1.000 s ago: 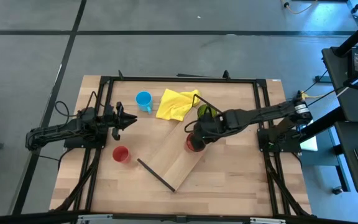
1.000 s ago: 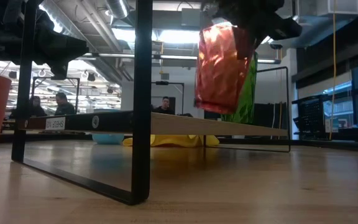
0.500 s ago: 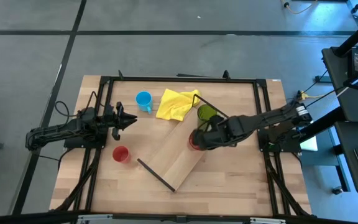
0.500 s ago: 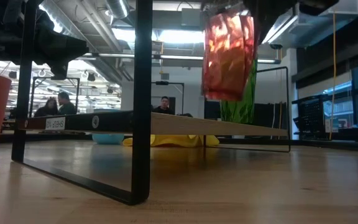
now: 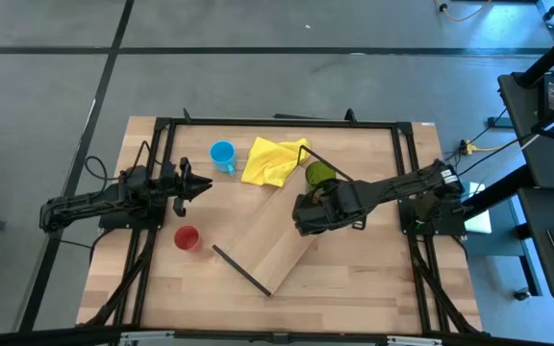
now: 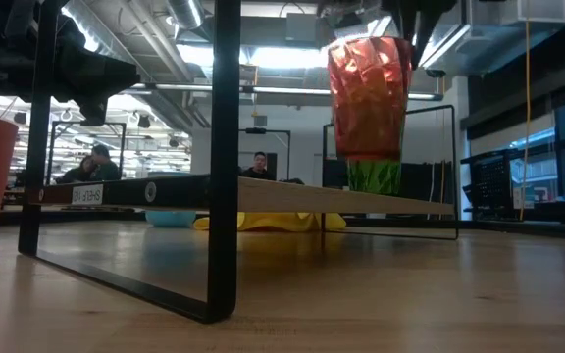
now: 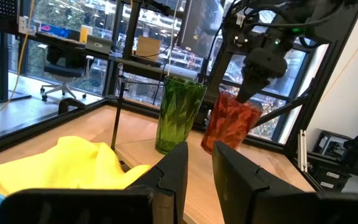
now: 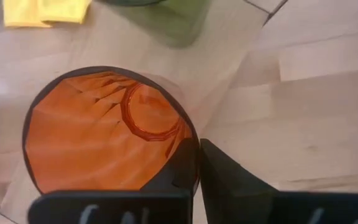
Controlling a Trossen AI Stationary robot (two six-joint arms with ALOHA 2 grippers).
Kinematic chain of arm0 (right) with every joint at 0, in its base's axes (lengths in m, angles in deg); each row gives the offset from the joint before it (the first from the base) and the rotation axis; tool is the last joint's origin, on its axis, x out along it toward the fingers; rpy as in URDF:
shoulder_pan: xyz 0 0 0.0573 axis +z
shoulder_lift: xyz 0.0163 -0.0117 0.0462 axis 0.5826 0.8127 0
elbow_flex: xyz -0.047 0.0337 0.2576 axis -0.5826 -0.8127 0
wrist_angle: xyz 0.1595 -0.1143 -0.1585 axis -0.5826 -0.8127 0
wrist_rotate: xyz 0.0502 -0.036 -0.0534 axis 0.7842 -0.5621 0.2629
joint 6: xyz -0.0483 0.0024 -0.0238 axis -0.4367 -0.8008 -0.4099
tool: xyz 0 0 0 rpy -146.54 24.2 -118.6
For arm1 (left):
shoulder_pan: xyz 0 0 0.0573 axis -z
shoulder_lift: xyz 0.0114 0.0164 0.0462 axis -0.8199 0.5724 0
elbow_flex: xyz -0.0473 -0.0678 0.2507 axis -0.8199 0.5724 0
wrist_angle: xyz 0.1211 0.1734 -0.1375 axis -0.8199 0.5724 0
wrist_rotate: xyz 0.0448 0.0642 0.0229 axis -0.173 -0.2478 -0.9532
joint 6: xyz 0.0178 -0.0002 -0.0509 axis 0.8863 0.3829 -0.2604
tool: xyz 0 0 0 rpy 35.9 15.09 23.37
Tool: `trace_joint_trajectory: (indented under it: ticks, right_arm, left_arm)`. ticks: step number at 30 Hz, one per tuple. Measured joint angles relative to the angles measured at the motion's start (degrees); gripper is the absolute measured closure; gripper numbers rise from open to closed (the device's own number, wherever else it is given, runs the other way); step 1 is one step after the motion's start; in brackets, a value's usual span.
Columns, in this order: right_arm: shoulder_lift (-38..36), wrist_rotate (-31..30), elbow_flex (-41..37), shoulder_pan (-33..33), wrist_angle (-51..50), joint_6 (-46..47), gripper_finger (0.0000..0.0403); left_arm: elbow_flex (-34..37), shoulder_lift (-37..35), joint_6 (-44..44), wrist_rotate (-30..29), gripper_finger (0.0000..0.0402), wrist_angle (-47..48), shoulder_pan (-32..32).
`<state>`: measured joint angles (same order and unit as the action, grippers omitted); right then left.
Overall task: Stack small to large cups/mugs on shelf
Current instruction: Put the red cup on the shelf
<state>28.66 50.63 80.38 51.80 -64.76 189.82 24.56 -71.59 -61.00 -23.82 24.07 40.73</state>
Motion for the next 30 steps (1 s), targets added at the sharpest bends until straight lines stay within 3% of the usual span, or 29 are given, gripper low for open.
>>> trace_joint_trajectory:
  ticks: [11, 22, 30]
  right_arm:
    - [4.35, 1.52, 2.16, -0.42, 3.53, 3.15, 0.0390]
    - [5.95, -0.72, 2.13, -1.98, 4.30, 4.59, 0.0389]
    - [5.95, -0.78, 2.13, -2.67, 4.99, 3.29, 0.0362]
  left_arm:
    - [0.00, 0.00, 0.00, 0.00, 0.0333, 0.00, 0.02]
    - [-0.01, -0.02, 0.00, 0.01, 0.0333, -0.01, 0.02]
    - [-0.01, -0.01, 0.00, 0.02, 0.0333, -0.01, 0.01]
